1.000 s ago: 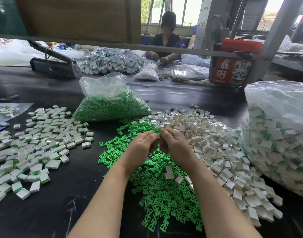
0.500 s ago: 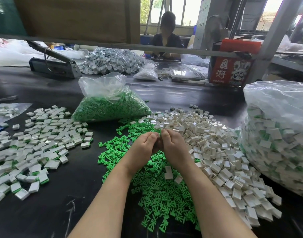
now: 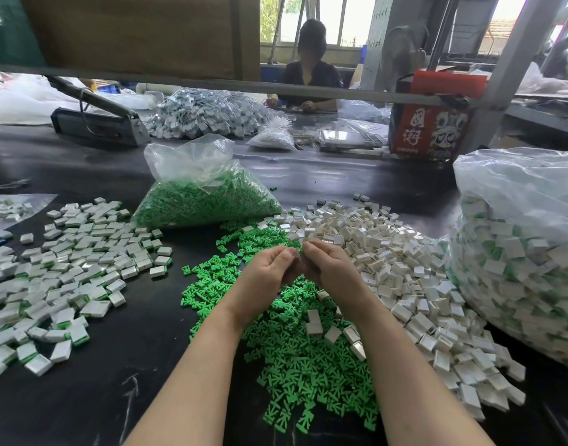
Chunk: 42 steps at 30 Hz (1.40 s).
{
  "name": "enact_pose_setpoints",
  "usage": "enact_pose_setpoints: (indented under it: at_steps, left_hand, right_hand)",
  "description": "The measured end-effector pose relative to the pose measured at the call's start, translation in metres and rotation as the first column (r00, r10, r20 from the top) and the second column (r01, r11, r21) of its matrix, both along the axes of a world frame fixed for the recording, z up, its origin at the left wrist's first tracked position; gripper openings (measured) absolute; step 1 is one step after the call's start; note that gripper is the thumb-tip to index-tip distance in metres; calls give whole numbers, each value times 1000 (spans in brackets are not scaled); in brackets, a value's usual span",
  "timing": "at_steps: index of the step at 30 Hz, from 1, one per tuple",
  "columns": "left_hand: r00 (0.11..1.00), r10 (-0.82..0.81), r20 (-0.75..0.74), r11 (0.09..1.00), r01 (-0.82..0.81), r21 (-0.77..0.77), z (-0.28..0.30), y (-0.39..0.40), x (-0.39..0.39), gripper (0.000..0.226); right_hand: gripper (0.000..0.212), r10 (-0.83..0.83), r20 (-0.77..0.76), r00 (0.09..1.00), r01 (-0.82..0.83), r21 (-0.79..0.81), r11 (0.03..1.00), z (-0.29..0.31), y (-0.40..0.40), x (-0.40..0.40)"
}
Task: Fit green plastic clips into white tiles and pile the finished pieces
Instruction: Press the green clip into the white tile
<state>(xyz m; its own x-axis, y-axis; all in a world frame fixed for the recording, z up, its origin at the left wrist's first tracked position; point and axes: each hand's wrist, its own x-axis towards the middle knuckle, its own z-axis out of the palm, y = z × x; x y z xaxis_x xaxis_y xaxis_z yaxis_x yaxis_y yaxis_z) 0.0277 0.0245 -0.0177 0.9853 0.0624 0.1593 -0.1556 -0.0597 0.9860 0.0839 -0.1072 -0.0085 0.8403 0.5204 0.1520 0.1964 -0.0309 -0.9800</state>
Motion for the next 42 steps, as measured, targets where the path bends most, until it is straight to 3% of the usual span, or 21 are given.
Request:
enact_pose_setpoints:
  at_steps: [5,9,15,19,23,27,33,42]
  left_hand:
    - [996,76,-44,991,-71,115,-7,5,2,33]
    - [995,87,-45,989,-80,124,-8,7,2,31]
    - [994,82,-68,995,-78,65,-8,6,3,35]
    - [997,56,-45,991,-61,-120,-8,0,5,35]
    - [998,68,3,992,-67,-111,-7,-4,5,30]
    - [996,87,4,993,-87,-84,-7,-3,5,31]
    - [996,89,-20,996,-90,-21,-9,-10,5,35]
    - [989,137,-53,991,-136,20,-13,-16,8,33]
  right_hand:
    - [36,-37,117,992,50,-111,993,2,-2,0]
    - [39,-58,201,978,90,-154,984,0,0,1]
    - [41,-75,93,993,82,-66,994,-4,2,2]
    - [41,-110,32,993,110,1,994,-6,7,2]
    - [41,-149,57,987,148,21,989,-7,10,0]
    - [41,-177,121,977,182,-31,983,-7,12,-2]
    - [41,-212,348,913,297,-213,931,-9,11,-3]
    - [39,-187,469,863,370,-336,866,-17,9,0]
